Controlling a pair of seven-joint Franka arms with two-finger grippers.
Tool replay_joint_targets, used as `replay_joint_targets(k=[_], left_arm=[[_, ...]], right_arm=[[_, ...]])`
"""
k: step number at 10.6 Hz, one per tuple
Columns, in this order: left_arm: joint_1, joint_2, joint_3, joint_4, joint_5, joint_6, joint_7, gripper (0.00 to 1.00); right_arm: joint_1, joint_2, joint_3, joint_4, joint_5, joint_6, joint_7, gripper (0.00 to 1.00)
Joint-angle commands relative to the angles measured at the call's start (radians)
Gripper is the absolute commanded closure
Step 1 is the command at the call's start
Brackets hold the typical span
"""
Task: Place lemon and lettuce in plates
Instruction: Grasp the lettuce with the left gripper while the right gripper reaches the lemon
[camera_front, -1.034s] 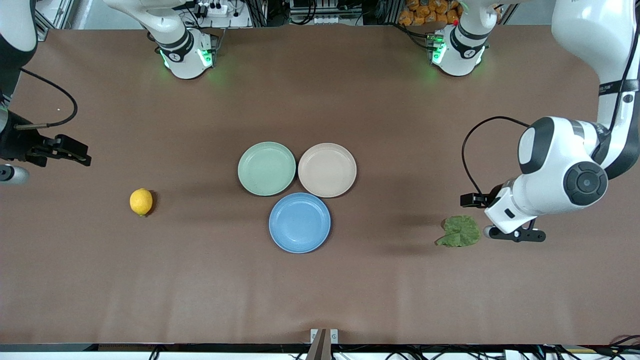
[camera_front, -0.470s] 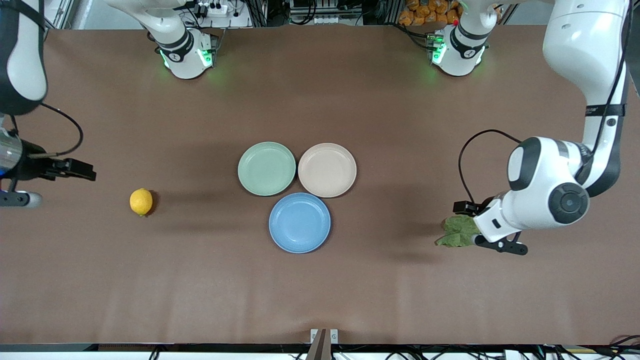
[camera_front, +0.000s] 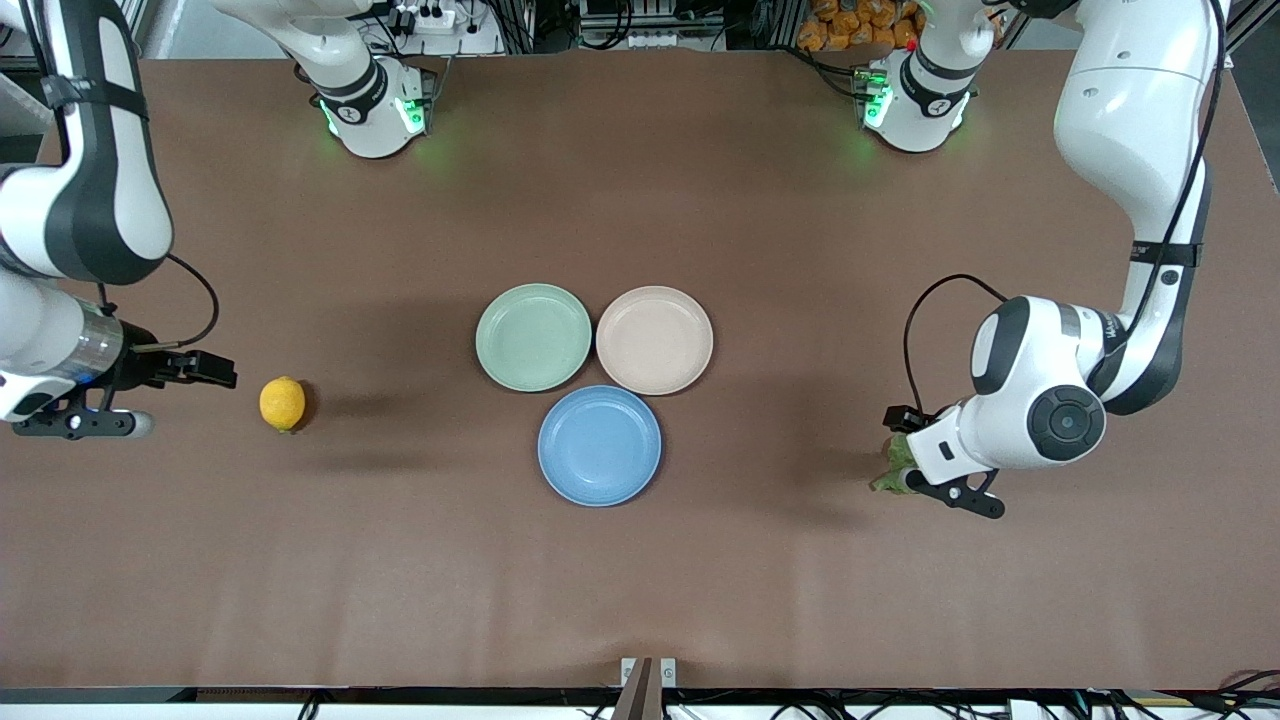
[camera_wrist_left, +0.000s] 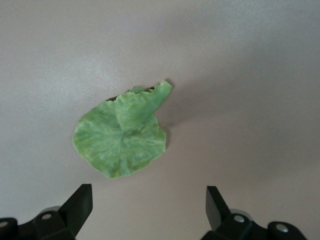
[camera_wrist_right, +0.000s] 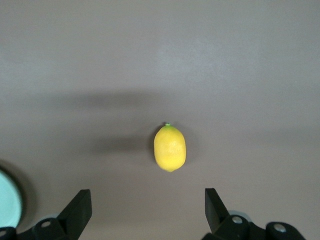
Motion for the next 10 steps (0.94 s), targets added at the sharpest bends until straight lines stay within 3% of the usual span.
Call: replay_joint_targets(k=[1,3,10], left_arm=[[0.002,0.045,-0.002,0.027,0.029,0.034,0.038,0.0],[0.004,0.075,-0.001,0.028,0.029,0.074,0.038,0.0],[0.01,0.151,0.001,0.028,0.086,0.189,0.033,0.0]], right_arm=[[-0.048,-0.005,0.009,-0.146,0.028,0.168,-0.093,0.0],[-0.053,0.05,0.006,-0.18,0.081,0.236,-0.174,0.0],[-0.073,0.176,0.006,-0.296,0.081,0.55,-0.184,0.0]])
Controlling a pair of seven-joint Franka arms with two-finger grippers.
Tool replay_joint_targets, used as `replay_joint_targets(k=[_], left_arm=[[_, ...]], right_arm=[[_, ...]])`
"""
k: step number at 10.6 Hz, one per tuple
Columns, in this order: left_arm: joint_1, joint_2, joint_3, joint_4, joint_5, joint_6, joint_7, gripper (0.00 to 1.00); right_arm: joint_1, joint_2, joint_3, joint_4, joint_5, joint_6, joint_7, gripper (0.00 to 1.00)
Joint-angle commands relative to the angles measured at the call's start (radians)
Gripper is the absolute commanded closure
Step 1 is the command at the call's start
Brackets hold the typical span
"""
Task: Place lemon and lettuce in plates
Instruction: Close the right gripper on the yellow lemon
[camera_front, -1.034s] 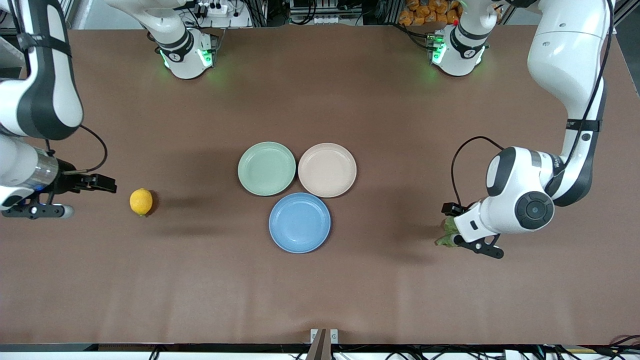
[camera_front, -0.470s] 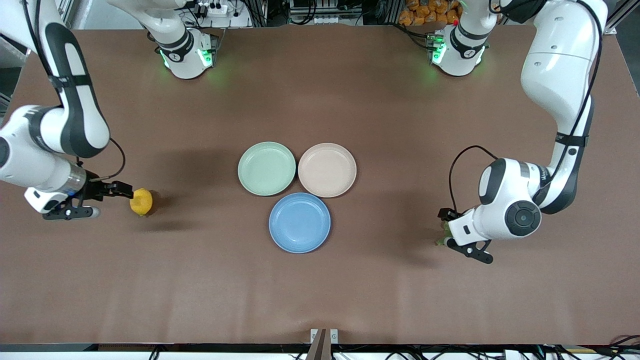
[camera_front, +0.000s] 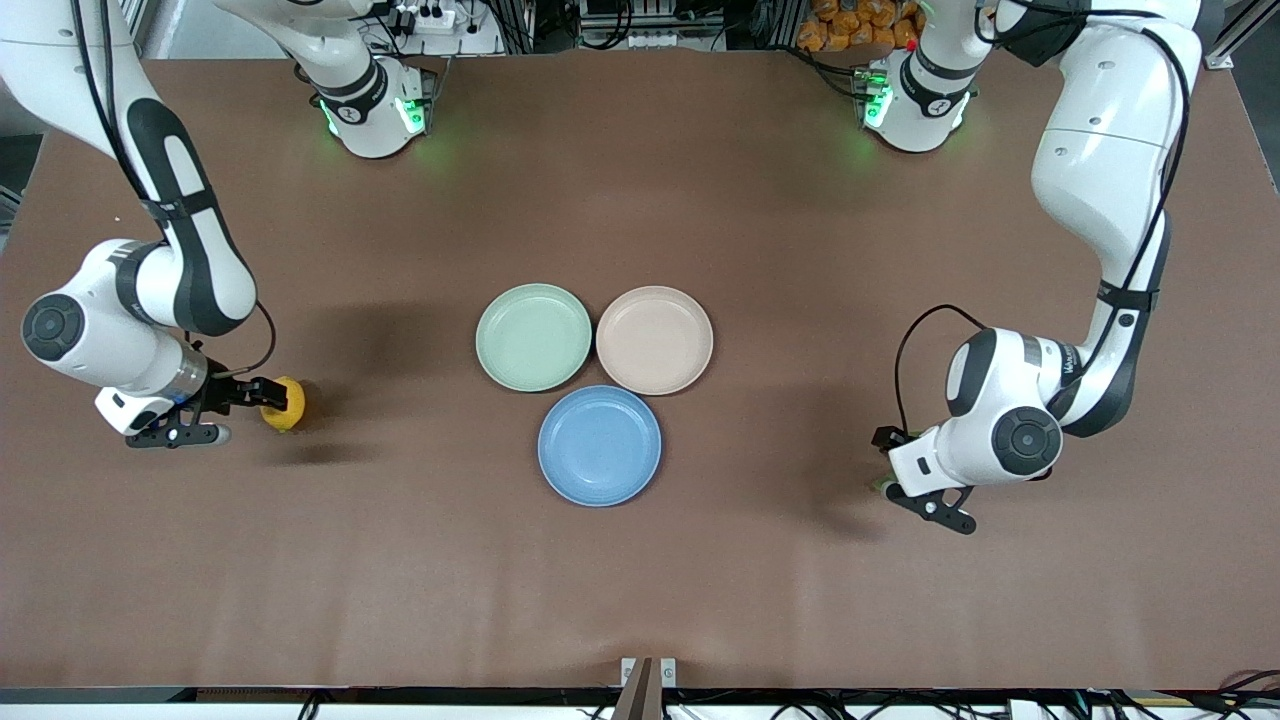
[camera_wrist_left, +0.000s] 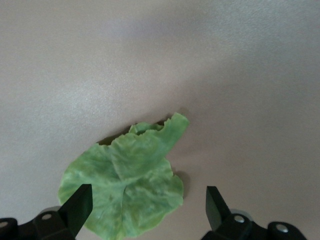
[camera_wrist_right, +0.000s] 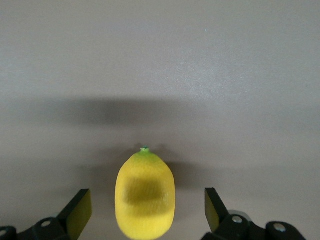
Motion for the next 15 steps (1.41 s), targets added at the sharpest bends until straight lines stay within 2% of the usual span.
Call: replay_joint_targets(k=[1,5,6,7,8,9,10,13,15], left_arm=[[0.006,0.033,-0.003,0.026,0.026,0.021,0.007,0.0],[0.008,0.049,-0.001,0.026,0.028,0.032,0.002,0.0],[0.006,0.055,0.011,0.024,0.026,0.037,-0.005,0.0],[0.0,0.055,0.019,0.023,0.026,0.038,-0.034,0.33],[0.0,0.055,0.019,0.021,0.025,0.037,-0.074,0.88],[-0.002,0.055,0.019,0.02,0.025,0.038,-0.105,1.0],[-0.003,0.055,0.019,0.018,0.026,0.037,-0.123,1.0],[-0.005,0.041,0.019,0.021,0.023,0.037,-0.136,1.0],[-0.014,0.021,0.008,0.021,0.025,0.037,-0.195,1.0]], right_arm=[[-0.025,0.028,0.009,-0.058,0.02,0.1,-0.026,0.0],[-0.024,0.066,0.012,-0.106,0.02,0.213,-0.013,0.0],[-0.021,0.066,0.014,-0.106,0.02,0.213,-0.011,0.1],[-0.018,0.066,0.017,-0.106,0.02,0.211,0.016,0.33],[-0.016,0.065,0.027,-0.106,0.02,0.21,0.073,0.56],[-0.016,0.063,0.041,-0.102,0.02,0.204,0.114,0.77],[-0.014,0.053,0.05,-0.097,0.02,0.194,0.148,0.85],[0.002,0.028,0.066,-0.008,0.013,0.08,0.158,0.82],[0.016,0.027,0.112,0.084,0.011,-0.02,0.182,0.81]])
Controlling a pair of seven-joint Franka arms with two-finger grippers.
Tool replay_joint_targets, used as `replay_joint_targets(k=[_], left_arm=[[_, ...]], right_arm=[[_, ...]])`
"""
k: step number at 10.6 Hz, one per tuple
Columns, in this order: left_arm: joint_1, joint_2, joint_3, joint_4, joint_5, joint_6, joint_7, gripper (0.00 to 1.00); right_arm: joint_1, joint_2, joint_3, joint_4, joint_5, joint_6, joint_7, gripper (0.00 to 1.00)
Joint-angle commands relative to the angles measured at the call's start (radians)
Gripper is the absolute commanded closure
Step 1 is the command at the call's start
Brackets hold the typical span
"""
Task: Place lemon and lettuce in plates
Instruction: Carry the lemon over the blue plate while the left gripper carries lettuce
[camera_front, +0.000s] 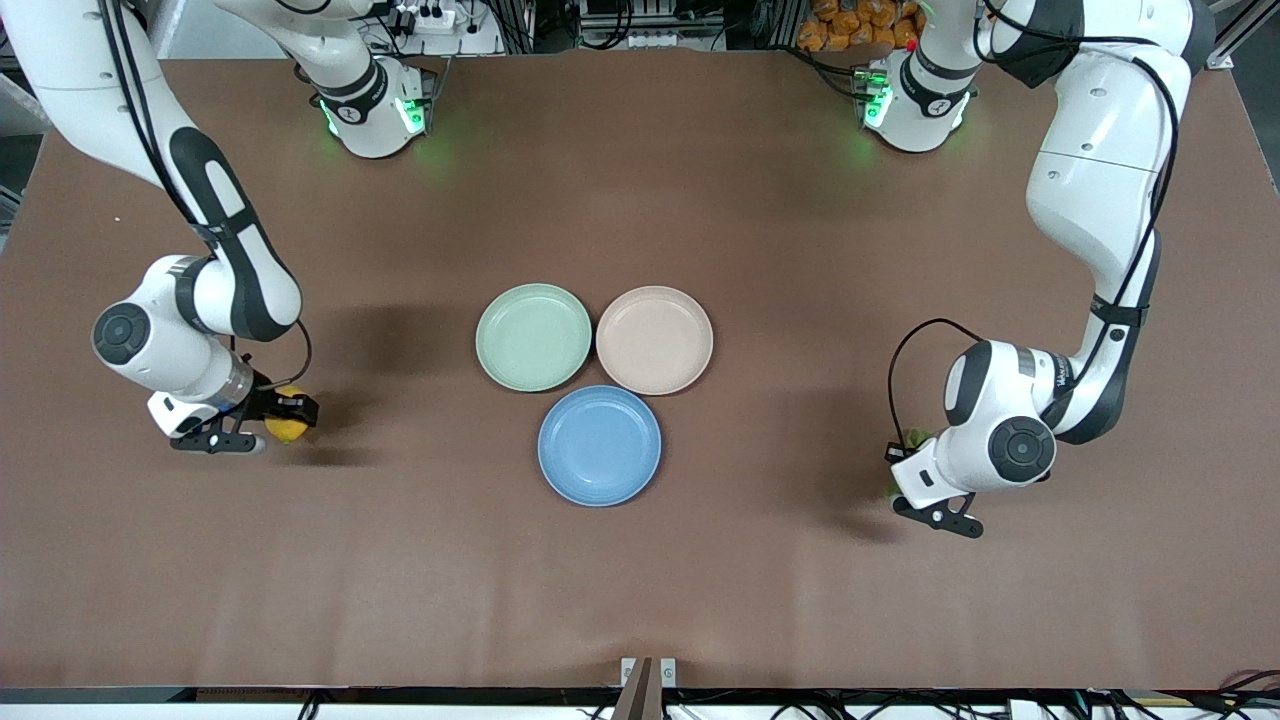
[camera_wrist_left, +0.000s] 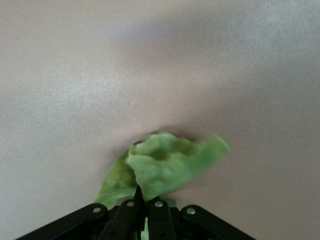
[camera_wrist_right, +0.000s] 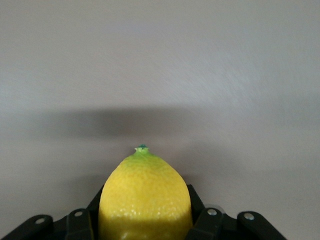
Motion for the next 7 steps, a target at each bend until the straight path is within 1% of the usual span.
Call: replay_joint_targets(k=[1,3,4,5,7], left_arm=[[-0.031,-0.034,-0.005,0.0,0.02,0.002,-0.101,1.0],[-0.049,-0.065,-0.012,-0.006,0.017,-0.004,-0.177,1.0],[-0.046,-0.082,-0.022,-0.018,0.016,-0.013,-0.198,1.0],[-0.037,-0.108,-0.039,-0.05,0.016,-0.023,-0.211,1.0],[-0.033,-0.172,-0.041,-0.122,0.011,-0.023,-0.217,1.0]], right_arm=[[0.014,-0.013,0.059,0.083,0.002,-0.075,0.055,0.77],[0.038,0.004,0.113,0.137,0.002,-0.072,0.132,0.72],[0.058,0.02,0.14,0.169,0.0,-0.072,0.182,0.71],[0.081,0.043,0.165,0.203,-0.007,-0.066,0.23,0.71],[0.173,0.1,0.167,0.278,-0.012,-0.058,0.316,0.69]])
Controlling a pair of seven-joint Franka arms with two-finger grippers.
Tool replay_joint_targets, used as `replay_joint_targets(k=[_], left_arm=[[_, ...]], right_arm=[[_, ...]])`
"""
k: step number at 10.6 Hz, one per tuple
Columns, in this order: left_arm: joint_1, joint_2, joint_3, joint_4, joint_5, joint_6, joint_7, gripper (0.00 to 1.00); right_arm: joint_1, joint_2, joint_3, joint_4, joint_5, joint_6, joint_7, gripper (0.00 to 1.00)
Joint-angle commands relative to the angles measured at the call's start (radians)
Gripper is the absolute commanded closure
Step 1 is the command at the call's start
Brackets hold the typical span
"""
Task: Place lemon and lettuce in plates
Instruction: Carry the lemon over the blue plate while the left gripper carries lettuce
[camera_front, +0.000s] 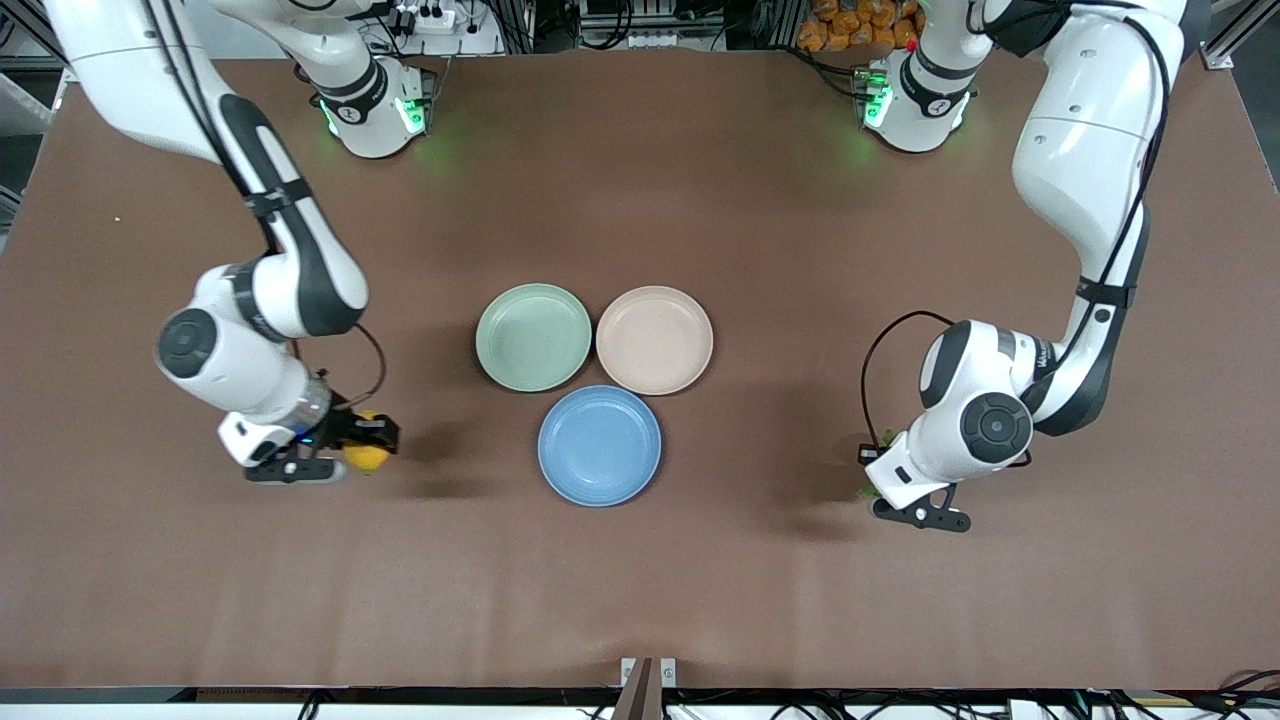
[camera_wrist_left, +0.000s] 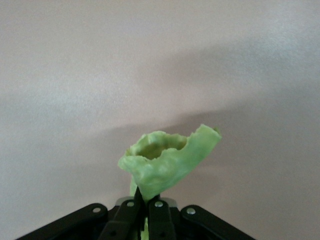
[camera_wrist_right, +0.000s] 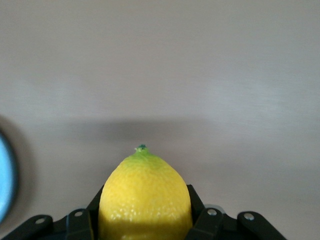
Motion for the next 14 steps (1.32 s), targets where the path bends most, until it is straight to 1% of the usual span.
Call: replay_joint_targets(k=[1,2,3,4,6,7,8,10,11,13,14], left_arm=[[0.014,-0.119,-0.01,-0.146,0.004,0.0,-0.046,1.0],[0.013,-0.156,-0.01,-0.192,-0.015,0.009,-0.05,1.0],[0.005,-0.193,-0.01,-0.233,-0.032,0.012,-0.064,1.0],[0.008,-0.219,-0.033,-0.27,-0.032,0.013,-0.095,1.0],[0.008,-0.251,-0.082,-0.32,-0.032,0.013,-0.18,1.0],[0.008,-0.259,-0.119,-0.336,-0.032,0.013,-0.24,1.0],[0.007,-0.259,-0.156,-0.343,-0.032,0.012,-0.301,1.0],[0.005,-0.258,-0.222,-0.341,-0.032,0.012,-0.394,1.0],[0.005,-0.256,-0.245,-0.34,-0.032,0.012,-0.43,1.0],[0.001,-0.247,-0.297,-0.335,-0.033,0.012,-0.501,1.0],[-0.003,-0.244,-0.321,-0.335,-0.033,0.012,-0.532,1.0]], right_arm=[[0.1,0.117,0.004,0.155,-0.015,0.003,0.13,0.66],[0.143,0.162,0.003,0.213,-0.041,0.003,0.2,0.66],[0.173,0.19,0.004,0.247,-0.083,0.003,0.277,0.66],[0.214,0.219,0.004,0.282,-0.114,0.005,0.34,0.65],[0.303,0.295,-0.005,0.367,-0.13,0.043,0.452,0.63],[0.329,0.328,-0.01,0.402,-0.148,0.07,0.492,0.63],[0.348,0.357,-0.01,0.419,-0.189,0.089,0.535,0.63],[0.369,0.391,-0.007,0.419,-0.298,0.126,0.648,0.62],[0.372,0.404,-0.005,0.421,-0.315,0.127,0.67,0.59],[0.389,0.418,-0.005,0.419,-0.317,0.132,0.699,0.48],[0.398,0.421,-0.005,0.419,-0.317,0.132,0.709,0.44]])
